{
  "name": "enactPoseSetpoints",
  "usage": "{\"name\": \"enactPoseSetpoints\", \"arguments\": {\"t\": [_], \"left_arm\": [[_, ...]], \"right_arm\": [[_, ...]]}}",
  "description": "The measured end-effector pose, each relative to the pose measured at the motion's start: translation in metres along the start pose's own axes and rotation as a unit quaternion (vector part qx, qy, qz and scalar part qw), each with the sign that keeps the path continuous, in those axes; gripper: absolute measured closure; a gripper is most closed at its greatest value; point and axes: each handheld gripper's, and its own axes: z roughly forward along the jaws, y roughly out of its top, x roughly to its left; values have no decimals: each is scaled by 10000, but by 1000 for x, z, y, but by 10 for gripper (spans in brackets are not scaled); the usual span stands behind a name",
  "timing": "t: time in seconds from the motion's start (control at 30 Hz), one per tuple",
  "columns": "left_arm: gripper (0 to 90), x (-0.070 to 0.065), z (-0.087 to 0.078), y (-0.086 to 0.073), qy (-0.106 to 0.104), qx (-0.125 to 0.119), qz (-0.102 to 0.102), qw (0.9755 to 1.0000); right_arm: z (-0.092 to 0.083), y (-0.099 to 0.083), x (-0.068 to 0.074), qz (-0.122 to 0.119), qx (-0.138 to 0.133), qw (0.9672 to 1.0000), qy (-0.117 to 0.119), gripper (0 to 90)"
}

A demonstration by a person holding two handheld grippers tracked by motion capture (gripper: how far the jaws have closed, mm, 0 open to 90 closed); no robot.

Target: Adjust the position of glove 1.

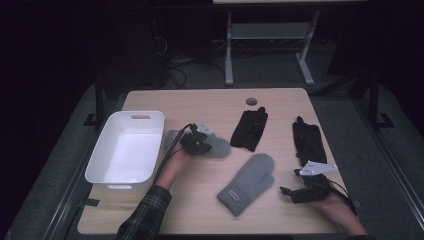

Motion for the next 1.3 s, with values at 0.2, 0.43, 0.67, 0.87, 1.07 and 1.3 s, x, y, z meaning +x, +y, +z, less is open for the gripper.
{"name": "enactPoseSetpoints", "arguments": {"t": [0.2, 0.43, 0.67, 0.87, 1.07, 1.3], "left_arm": [[895, -26, -1, -2, -284, -40, 194, 9994], [895, -45, 5, 7, -397, -96, 351, 9985], [895, -54, 12, 17, -528, -137, 420, 9976], [895, -66, 19, 25, -661, -185, 496, 9964], [894, -58, -5, 26, -483, -312, 502, 9971], [894, -20, -27, 10, 51, -379, 5, 9993]], "right_arm": [[0, 0, 0, 1, -1, 10000, -22, 133], [0, 0, 0, -7, -9, 10000, -30, 133], [0, 0, -1, 10, 3, 10000, -20, 133], [0, 0, -1, 1, 1, 10000, -26, 133], [0, 0, 0, 26, 16, 10000, -15, 133], [0, 0, 0, -7, -1, 10000, -28, 133]]}}
